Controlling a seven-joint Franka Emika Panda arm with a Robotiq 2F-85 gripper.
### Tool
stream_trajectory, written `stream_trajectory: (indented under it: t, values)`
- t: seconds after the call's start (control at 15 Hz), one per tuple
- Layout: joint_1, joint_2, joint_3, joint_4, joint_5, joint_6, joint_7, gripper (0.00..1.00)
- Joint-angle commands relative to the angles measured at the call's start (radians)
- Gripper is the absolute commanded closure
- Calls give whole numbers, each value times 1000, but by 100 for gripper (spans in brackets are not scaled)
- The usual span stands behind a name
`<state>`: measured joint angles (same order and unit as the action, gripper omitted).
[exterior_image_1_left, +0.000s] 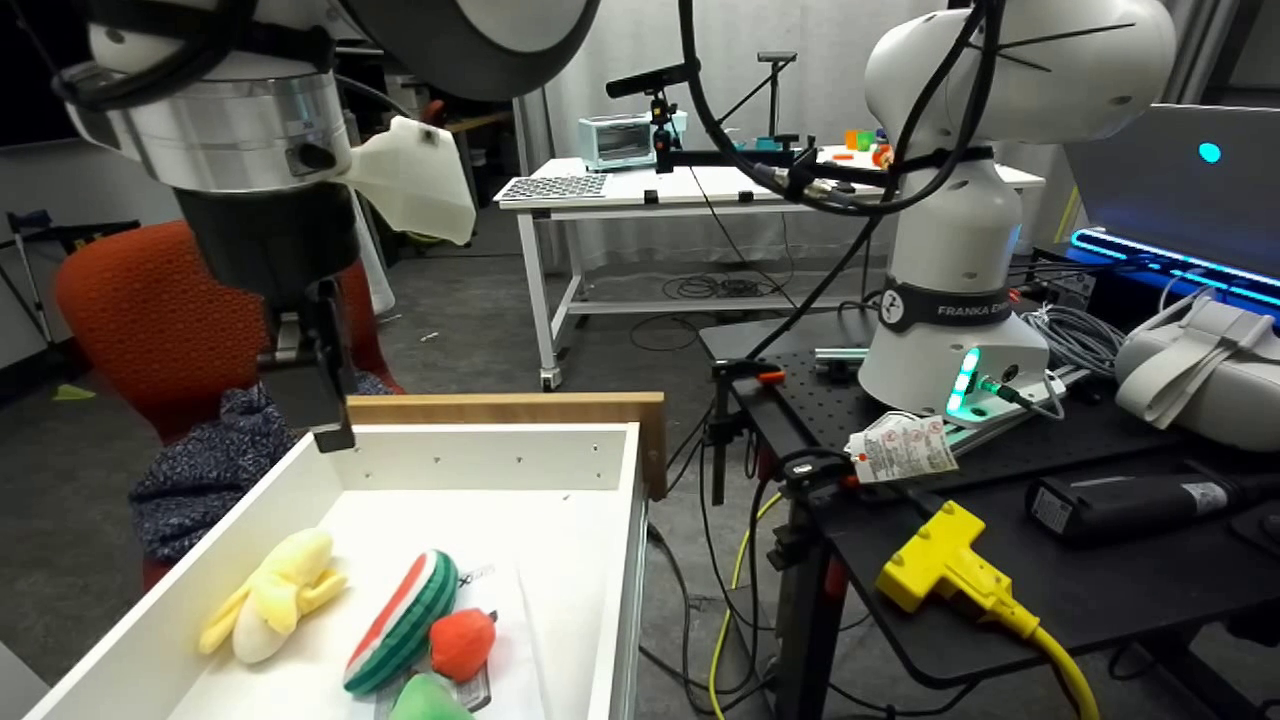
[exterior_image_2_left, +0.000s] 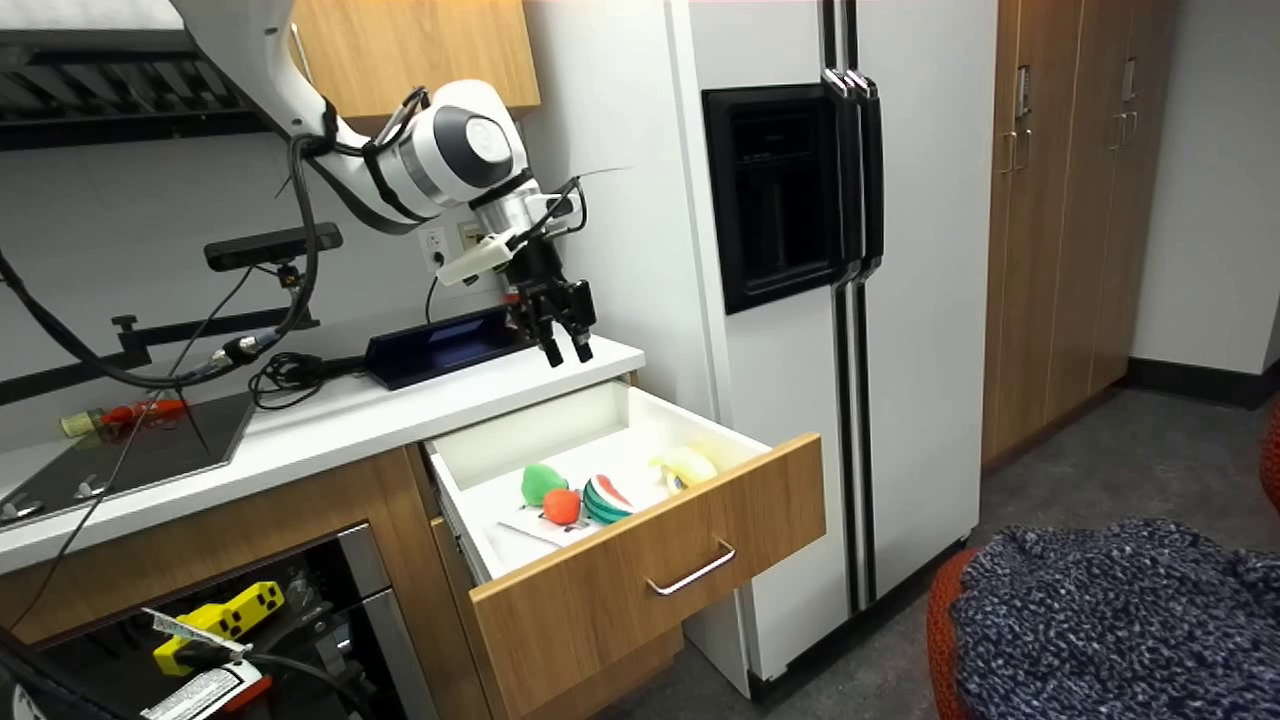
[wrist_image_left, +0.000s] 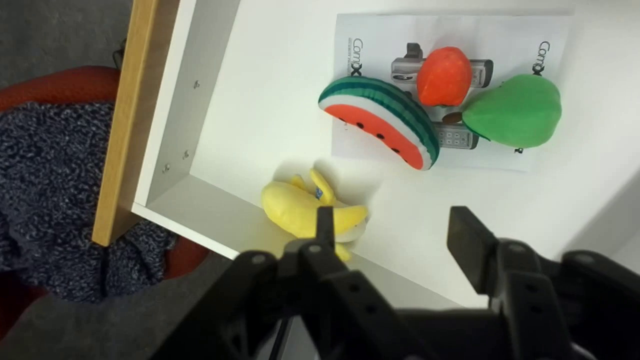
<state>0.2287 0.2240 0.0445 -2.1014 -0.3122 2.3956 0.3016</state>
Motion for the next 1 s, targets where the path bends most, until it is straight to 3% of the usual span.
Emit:
stream_trajectory:
  t: [0.0,0.13,0.4,0.93]
  values:
    - [-24,-37,16,-43,9,52,-65,6]
    - [-26,-37,16,-46,11,64,-82,0]
    - [-31,-37,21,-58,31,104,-112,0]
    - [-15,1,10,-21,4,73,-69,0]
